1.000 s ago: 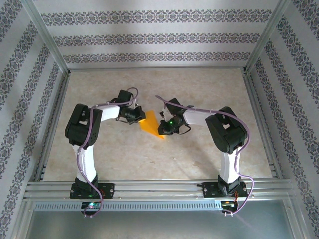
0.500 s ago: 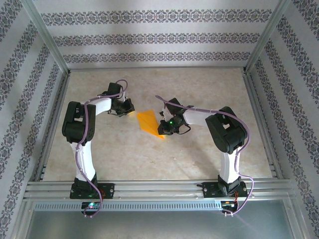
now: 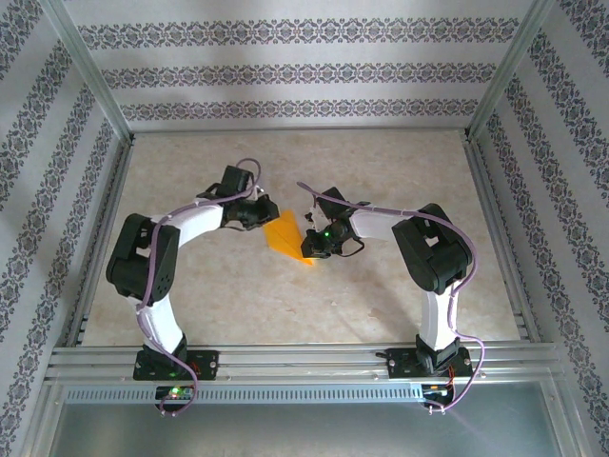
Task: Fold a paper plane with a square sheet of paper (pick it up from the middle)
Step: Fourth fold the wing at the center of the table.
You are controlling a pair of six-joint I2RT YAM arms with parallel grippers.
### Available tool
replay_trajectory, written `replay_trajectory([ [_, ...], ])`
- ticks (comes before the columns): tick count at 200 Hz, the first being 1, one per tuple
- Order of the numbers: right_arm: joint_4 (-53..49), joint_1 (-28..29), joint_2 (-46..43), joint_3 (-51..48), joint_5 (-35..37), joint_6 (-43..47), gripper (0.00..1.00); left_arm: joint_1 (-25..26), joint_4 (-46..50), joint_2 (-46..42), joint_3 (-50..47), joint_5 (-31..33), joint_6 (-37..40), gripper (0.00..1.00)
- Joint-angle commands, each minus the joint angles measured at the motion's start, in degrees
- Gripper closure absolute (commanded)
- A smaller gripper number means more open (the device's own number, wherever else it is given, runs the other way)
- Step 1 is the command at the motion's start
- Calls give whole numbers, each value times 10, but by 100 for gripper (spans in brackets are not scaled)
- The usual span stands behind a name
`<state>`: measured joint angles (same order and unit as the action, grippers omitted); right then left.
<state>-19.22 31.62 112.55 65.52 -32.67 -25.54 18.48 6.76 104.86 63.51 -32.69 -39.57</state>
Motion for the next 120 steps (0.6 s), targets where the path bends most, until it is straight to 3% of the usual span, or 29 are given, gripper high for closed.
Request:
replay_trajectory([
  [1,-66,-7,29,-31,22,-11,90,11,-55,35,-6,-15,-48,88],
  [80,-4,-16,-18,-4,-70,-40,88,15,-25,89,-13,32,-42,93],
  [120,19,-3,3,55,-22,-61,86,15,-11,94,-13,41,-35,93],
])
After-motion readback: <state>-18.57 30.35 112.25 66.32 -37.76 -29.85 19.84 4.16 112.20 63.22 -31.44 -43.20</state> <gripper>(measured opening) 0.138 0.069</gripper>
